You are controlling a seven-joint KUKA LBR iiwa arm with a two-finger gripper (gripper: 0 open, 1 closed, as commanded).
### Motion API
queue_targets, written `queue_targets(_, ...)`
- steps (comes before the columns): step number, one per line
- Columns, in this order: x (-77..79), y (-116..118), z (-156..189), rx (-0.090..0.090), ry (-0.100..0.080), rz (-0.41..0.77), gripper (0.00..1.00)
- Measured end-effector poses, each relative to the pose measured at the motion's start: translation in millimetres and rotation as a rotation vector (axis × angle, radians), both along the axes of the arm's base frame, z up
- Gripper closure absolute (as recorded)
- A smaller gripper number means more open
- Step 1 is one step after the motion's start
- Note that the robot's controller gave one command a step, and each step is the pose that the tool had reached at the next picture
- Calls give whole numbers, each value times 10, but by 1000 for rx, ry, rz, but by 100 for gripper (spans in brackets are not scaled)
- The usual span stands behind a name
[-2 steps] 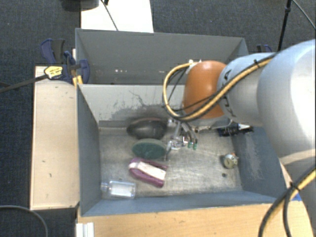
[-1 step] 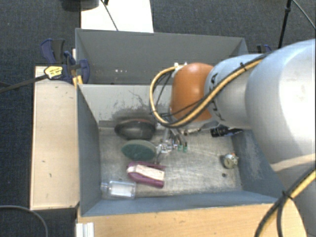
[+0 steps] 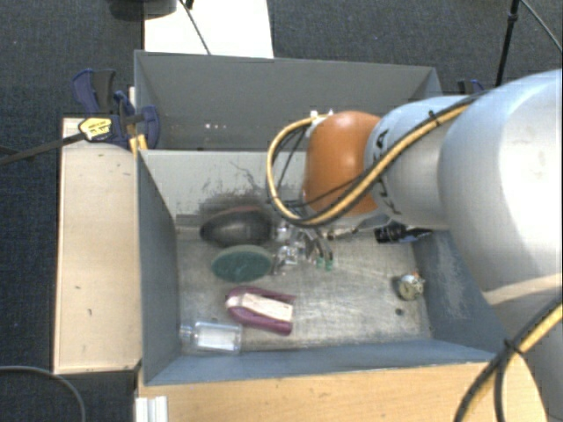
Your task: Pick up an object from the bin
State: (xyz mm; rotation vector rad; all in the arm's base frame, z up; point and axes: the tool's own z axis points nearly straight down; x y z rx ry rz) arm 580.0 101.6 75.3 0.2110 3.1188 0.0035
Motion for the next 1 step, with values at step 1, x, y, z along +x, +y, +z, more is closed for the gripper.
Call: queue_targets(1, 3, -182, 1372, -1, 5, 70, 100)
